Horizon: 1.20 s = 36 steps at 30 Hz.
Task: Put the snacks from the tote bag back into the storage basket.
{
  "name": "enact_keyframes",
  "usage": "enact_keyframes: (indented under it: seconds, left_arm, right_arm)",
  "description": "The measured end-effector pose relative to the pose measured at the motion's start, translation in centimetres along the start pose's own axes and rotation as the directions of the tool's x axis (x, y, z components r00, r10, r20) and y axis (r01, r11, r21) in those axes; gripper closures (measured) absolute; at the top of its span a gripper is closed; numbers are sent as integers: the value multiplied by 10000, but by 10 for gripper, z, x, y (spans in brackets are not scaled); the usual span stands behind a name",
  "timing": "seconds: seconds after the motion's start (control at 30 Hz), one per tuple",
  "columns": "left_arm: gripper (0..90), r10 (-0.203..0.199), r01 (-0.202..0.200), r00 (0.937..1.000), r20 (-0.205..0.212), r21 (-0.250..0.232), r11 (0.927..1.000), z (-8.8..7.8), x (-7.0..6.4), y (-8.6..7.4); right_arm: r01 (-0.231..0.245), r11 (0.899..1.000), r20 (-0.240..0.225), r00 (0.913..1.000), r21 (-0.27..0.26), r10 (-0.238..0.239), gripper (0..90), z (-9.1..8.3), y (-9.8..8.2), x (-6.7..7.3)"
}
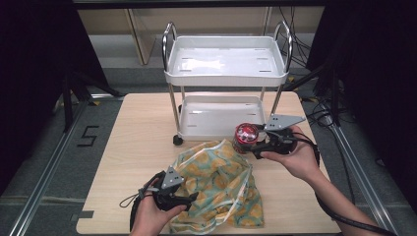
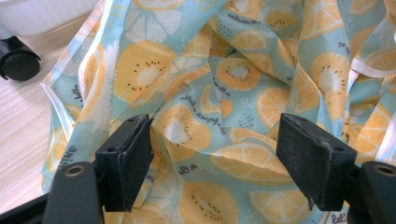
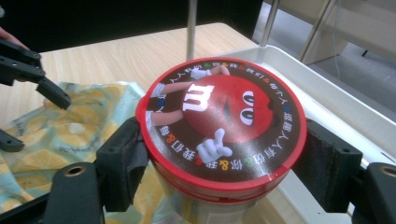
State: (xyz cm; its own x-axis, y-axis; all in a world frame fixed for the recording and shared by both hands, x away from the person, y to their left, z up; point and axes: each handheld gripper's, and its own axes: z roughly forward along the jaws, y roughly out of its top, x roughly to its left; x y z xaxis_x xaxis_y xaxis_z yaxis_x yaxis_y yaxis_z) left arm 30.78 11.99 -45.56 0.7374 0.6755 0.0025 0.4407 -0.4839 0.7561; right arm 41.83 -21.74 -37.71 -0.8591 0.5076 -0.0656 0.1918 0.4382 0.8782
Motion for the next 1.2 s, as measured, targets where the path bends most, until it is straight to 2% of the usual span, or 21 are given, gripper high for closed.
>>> enact_keyframes:
  seconds: [0.03,0.07,0.1,0.17,0.2,0.23,0.37,0.4,0.43,0.57,0.6,0.67,0.73,0.77,0.87,0.9,0.97,1.1,1.13,1.17,1.2]
  left_arm:
    - [263,-26,26,10000,-2,-7,10000,0,0,0]
    - [263,-199,198,9998,-64,-170,9997,1,-1,0]
    - [262,-471,470,9988,-95,-154,9988,2,-2,-1]
    - [262,-384,384,9993,-4,-144,9992,1,-2,-1]
    - [263,-93,93,10000,4,-15,10000,1,0,0]
    - [262,-86,86,10000,-15,-41,10000,1,0,0]
    - [263,-276,276,9996,54,35,9996,2,-2,-1]
    - [262,-405,405,9992,48,-78,9991,2,-2,-1]
    - [263,-449,450,9990,20,-103,9989,2,-3,-1]
    - [262,-457,456,9989,-39,-176,9988,2,-2,-1]
    - [262,-56,55,10000,-80,-132,9999,1,0,0]
    - [263,-36,35,9999,-115,-108,9999,1,0,0]
    - [263,-172,172,9999,5,-134,9998,1,-1,-1]
    - [262,-420,421,9991,30,-96,9991,2,-2,-1]
    - [262,-400,400,9992,9,-62,9992,2,-2,-1]
    - [262,-178,178,9998,-6,82,9998,1,-1,-1]
    - [263,-401,401,9992,-7,-64,9992,2,-2,-1]
    - [263,-396,396,9992,-27,-77,9992,2,-2,-1]
    - [263,-353,353,9994,22,-41,9994,2,-2,-1]
    - [263,-227,227,9997,42,48,9997,1,-1,-1]
    - [263,-347,347,9994,-60,-22,9994,2,-2,-1]
  right_arm:
    - [41,9999,44,10000,-105,-40,264,2,0,-1]
    - [-99,9999,114,9999,-106,100,264,2,0,-1]
    - [30,10000,90,10000,7,-30,264,2,1,-4]
    - [1,10000,170,9999,-13,-1,264,3,2,-8]
    - [-66,10000,179,9998,72,65,264,2,2,-10]
    - [-220,9997,295,9993,-79,223,264,4,2,-9]
    - [-286,9996,327,9991,-47,288,264,3,7,-15]
    - [-170,9996,427,9989,-229,180,264,4,7,-16]
    - [-275,9996,455,9986,-82,278,264,3,9,-17]
    - [-156,9995,595,9981,-265,172,264,6,12,-21]
    - [-286,9996,600,9978,-85,291,264,6,13,-21]
    - [-248,9997,751,9969,-85,254,264,8,13,-23]
    - [-272,9995,814,9963,-182,286,263,12,12,-26]
    - [-211,9996,880,9959,-163,225,263,12,11,-27]
    - [-331,9994,914,9953,-48,334,264,16,9,-29]
    - [-446,9989,887,9951,105,435,264,15,9,-29]
    - [-399,9991,916,9950,107,388,264,17,8,-31]
    - [-434,9990,1102,9930,83,422,264,18,7,-34]
    - [-276,9996,1110,9935,69,267,264,19,7,-35]
    - [-388,9992,1171,9924,68,377,263,19,6,-34]
    - [-373,9993,1173,9924,70,362,264,20,6,-34]
